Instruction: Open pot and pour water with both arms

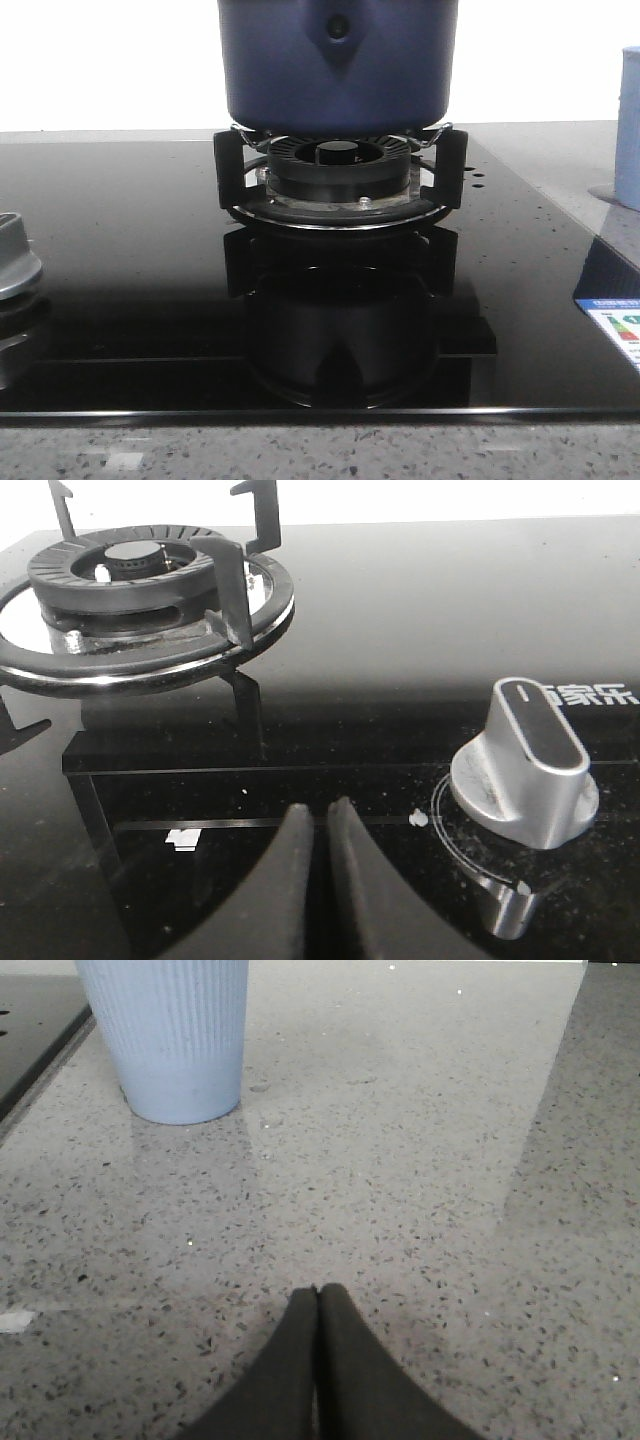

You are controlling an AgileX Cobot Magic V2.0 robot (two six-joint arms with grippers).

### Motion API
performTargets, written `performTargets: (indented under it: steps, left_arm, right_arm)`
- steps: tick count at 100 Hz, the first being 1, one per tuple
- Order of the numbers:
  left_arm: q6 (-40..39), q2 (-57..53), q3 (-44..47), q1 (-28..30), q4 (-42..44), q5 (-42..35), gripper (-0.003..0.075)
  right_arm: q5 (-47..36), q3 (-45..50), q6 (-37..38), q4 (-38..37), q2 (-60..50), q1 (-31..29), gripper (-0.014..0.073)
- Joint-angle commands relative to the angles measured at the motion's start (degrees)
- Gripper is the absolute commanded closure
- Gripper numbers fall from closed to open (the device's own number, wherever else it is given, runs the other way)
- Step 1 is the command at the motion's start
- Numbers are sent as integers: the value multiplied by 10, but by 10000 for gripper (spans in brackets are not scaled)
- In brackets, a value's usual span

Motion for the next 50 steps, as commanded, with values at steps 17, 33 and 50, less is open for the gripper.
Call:
performTargets:
  steps: [17,33,50]
  left_arm:
    - [-4,-17,27,1,-3,-27,741]
    - [-4,-17,27,1,-3,-27,741]
    - [0,-17,27,1,47,-47,741]
  right_arm:
    - [-19,16,-5,-55,-12,-3,657]
    - [-83,16,-5,-204,-12,-3,657]
    - [-152,15,-5,-340,-12,-3,657]
